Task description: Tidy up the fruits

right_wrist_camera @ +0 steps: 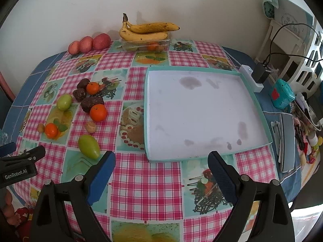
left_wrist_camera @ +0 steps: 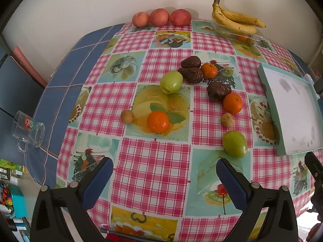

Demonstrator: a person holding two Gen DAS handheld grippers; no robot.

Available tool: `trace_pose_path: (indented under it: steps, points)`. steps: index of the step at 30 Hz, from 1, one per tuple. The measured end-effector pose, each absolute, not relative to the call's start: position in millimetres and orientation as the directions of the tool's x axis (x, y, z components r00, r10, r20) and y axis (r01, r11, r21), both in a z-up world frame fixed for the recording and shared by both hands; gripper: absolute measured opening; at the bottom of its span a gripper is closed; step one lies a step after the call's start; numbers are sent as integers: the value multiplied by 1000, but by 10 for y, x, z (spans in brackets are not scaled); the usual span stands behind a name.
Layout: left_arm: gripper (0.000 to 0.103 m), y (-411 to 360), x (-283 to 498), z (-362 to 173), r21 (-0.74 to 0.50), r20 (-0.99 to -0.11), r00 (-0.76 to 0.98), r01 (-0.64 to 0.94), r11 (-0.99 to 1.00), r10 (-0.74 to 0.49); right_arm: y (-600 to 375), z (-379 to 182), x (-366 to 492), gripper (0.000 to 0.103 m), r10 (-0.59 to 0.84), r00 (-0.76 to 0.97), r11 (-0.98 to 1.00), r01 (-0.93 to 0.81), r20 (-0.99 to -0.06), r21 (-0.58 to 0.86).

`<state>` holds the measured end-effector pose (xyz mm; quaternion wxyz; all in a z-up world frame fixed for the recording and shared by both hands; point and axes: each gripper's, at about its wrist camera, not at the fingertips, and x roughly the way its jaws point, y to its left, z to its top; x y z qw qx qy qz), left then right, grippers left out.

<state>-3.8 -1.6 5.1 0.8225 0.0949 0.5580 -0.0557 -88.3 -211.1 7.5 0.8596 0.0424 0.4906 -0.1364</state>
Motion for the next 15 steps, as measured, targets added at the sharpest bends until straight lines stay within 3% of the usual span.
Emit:
trace_pose_path:
  steps: [15]
  points:
    - [103, 7, -34, 30, 89, -931, 365, 198, 976, 11, -2106, 95, -878, 93, -191, 483, 961, 270, -854, -62]
